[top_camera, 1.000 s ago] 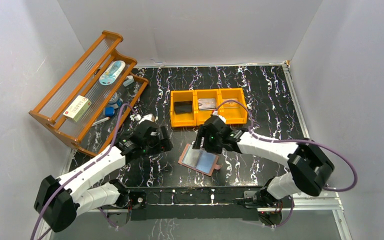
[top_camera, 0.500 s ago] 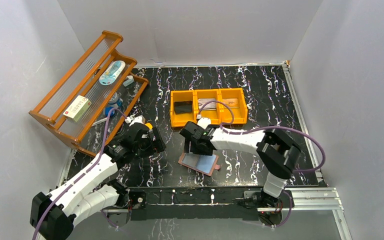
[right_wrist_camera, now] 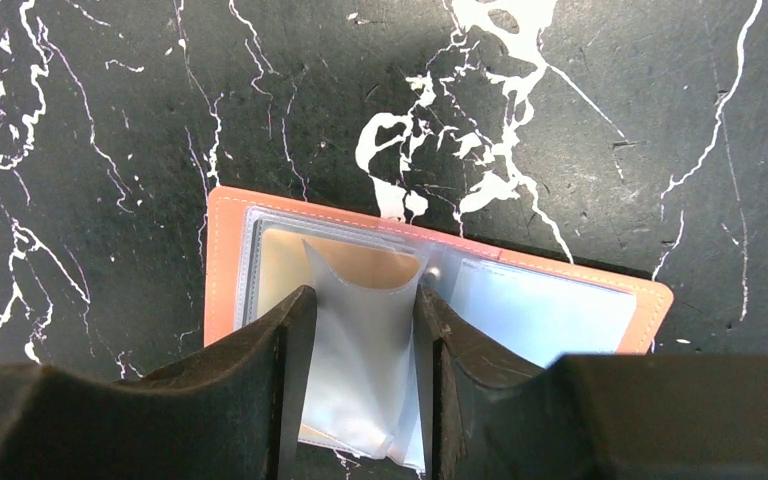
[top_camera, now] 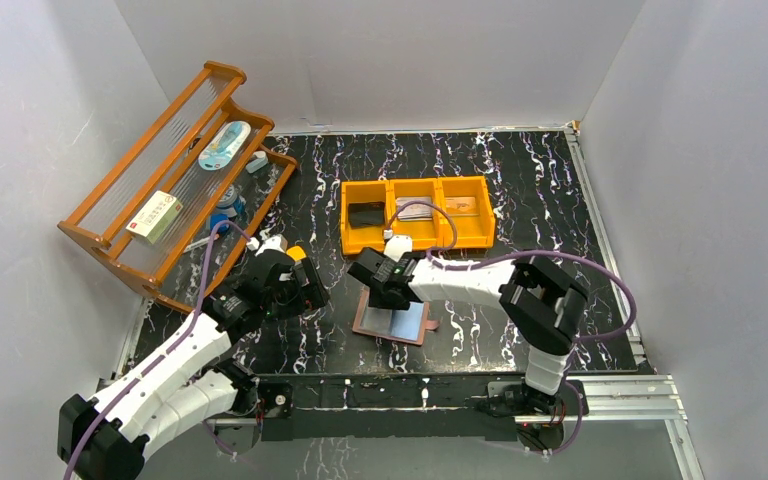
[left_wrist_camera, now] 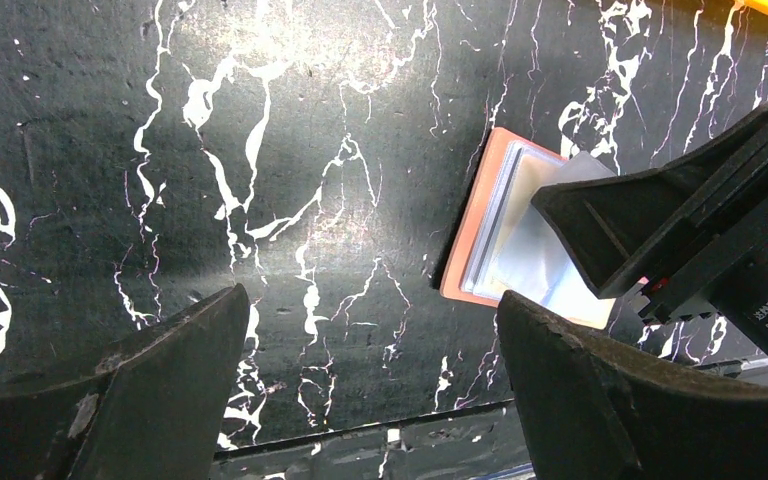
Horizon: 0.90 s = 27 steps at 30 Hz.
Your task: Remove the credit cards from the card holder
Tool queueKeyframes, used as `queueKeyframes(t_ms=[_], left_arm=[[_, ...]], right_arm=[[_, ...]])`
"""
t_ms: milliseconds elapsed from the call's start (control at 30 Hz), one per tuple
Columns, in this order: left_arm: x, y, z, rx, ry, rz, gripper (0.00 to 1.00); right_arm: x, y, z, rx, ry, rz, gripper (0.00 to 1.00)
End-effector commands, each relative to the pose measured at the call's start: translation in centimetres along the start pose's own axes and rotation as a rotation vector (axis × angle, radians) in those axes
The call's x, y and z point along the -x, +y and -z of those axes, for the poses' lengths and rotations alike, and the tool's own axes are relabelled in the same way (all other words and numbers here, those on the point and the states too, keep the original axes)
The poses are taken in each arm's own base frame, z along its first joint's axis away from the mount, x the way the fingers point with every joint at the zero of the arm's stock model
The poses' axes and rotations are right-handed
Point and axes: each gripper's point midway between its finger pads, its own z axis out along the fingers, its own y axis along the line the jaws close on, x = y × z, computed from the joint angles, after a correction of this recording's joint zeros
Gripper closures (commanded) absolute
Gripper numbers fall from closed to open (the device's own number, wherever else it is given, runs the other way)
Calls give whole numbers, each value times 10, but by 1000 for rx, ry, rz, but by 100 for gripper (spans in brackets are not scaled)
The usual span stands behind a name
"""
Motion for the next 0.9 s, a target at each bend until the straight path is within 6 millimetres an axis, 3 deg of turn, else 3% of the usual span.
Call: queueKeyframes(t_ms=[0, 167, 333, 567, 867], left_arm=[[-5, 4, 1, 2, 17, -1, 6], [-7, -16, 1, -101, 44, -25, 6], [-15, -46, 1, -270, 95, -79, 6], [-31, -80, -5, -469, 190, -121, 8], [-41, -101, -19, -581, 262, -148, 10]], right_arm=[[-24, -6, -1, 57, 70, 71, 53], [-27, 18, 5, 271, 113, 47, 59], [-32, 22, 5, 419, 165, 0, 60], [-38, 15, 5, 588, 223, -122, 63], [-39, 1, 1, 656, 249, -210, 62]])
